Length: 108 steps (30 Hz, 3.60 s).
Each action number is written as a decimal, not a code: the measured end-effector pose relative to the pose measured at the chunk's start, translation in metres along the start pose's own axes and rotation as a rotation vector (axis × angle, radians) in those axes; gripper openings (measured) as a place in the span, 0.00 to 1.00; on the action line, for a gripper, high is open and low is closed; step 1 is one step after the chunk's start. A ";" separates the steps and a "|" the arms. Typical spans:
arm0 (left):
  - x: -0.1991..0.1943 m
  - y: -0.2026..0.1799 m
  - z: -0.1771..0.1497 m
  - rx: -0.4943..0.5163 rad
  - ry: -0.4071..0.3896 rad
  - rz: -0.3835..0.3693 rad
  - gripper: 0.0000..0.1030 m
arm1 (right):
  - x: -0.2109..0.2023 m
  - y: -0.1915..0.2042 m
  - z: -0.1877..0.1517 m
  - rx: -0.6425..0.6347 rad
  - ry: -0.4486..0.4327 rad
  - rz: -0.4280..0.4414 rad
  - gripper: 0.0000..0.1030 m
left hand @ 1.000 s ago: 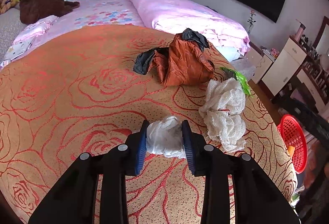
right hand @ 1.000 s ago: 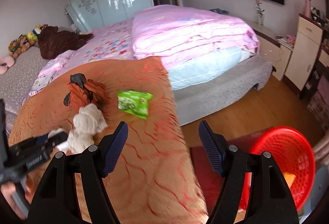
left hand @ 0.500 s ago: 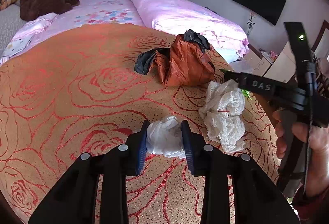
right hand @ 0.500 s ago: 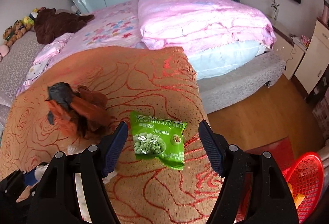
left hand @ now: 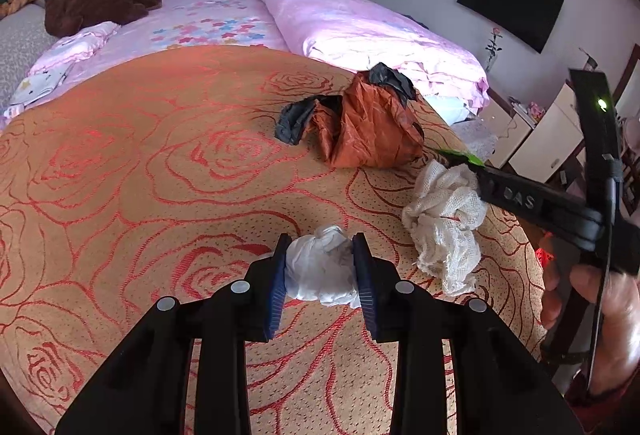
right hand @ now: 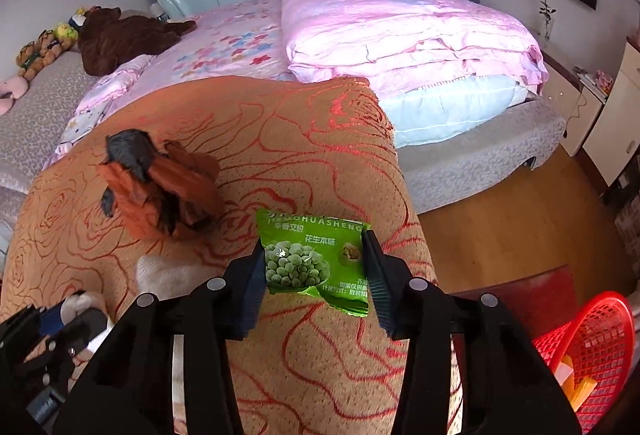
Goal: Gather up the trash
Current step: 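Grasp the green snack packet with the right tool and lift it, then carry the white bag and green packet to the red wastebasket and open both tools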
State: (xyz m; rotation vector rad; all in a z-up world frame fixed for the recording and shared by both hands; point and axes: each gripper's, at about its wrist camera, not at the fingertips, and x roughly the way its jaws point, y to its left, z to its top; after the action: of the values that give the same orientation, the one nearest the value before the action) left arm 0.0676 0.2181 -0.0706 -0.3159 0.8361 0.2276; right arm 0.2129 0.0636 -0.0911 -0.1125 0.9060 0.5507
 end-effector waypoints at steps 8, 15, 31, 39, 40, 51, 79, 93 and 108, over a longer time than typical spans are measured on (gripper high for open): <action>-0.029 -0.003 0.000 0.000 -0.063 0.007 0.29 | -0.046 0.000 -0.019 0.002 -0.088 0.010 0.43; -0.044 -0.016 -0.002 0.029 -0.095 0.013 0.29 | -0.090 -0.004 -0.036 0.014 -0.159 0.014 0.43; -0.062 -0.060 -0.003 0.114 -0.135 -0.036 0.29 | -0.136 -0.039 -0.059 0.052 -0.215 -0.035 0.43; -0.058 -0.079 -0.003 0.153 -0.129 -0.063 0.29 | -0.150 -0.063 -0.071 0.088 -0.226 -0.073 0.43; -0.058 -0.081 -0.004 0.157 -0.129 -0.062 0.29 | -0.151 -0.064 -0.072 0.091 -0.226 -0.077 0.43; -0.056 -0.101 -0.005 0.199 -0.126 -0.082 0.29 | -0.166 -0.088 -0.082 0.135 -0.244 -0.122 0.43; -0.039 -0.223 -0.016 0.394 -0.068 -0.278 0.29 | -0.190 -0.182 -0.126 0.317 -0.235 -0.269 0.43; -0.006 -0.301 -0.045 0.532 0.019 -0.343 0.29 | -0.189 -0.224 -0.145 0.419 -0.220 -0.305 0.43; 0.054 -0.323 -0.066 0.535 0.187 -0.371 0.29 | -0.171 -0.251 -0.156 0.503 -0.173 -0.312 0.43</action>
State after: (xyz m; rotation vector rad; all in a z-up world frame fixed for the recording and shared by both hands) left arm 0.1608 -0.1020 -0.0930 0.0157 0.9706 -0.3750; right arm 0.1424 -0.2706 -0.0895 0.2438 0.8141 0.0323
